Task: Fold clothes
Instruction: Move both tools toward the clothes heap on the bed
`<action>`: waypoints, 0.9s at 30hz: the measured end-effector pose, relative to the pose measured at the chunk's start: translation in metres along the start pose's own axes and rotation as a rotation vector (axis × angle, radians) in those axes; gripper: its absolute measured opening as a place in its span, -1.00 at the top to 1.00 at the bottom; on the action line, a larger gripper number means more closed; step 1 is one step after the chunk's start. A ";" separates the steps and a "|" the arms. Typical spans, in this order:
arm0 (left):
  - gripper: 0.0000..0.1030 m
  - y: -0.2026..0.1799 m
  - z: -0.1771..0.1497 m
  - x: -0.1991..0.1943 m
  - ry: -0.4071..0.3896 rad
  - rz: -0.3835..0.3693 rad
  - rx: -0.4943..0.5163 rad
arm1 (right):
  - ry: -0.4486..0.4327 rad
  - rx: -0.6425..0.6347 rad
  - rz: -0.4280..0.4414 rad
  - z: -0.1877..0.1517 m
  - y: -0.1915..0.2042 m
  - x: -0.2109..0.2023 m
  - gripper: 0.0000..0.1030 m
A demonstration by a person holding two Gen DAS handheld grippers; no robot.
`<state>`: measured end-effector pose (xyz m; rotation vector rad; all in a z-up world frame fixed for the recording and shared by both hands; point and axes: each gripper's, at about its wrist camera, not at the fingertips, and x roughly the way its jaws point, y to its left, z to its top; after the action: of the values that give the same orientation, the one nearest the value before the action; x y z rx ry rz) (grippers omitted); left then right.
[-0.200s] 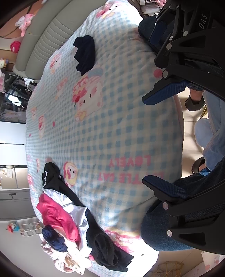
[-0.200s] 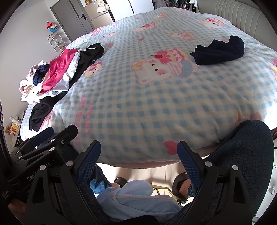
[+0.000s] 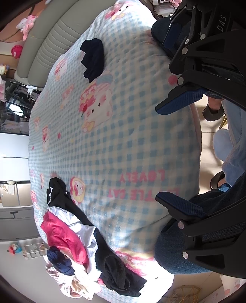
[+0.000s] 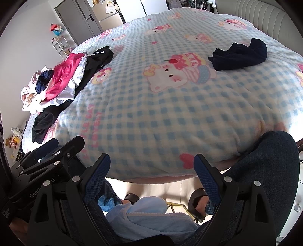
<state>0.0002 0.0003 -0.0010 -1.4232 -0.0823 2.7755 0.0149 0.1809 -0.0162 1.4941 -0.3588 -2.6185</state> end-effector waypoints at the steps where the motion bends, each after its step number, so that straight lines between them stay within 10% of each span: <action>1: -0.66 0.000 -0.001 -0.001 -0.005 -0.003 -0.002 | 0.003 0.000 0.000 0.000 0.000 0.000 -0.77; 18: -0.66 0.021 0.029 -0.002 -0.057 -0.210 -0.055 | -0.079 -0.065 -0.024 0.026 0.015 -0.018 -0.78; 27: -0.66 0.078 0.061 -0.023 -0.157 -0.150 -0.075 | -0.082 -0.226 0.062 0.065 0.079 -0.014 -0.78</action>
<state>-0.0354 -0.0808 0.0484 -1.1566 -0.2859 2.7810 -0.0361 0.1173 0.0475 1.2874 -0.1079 -2.5759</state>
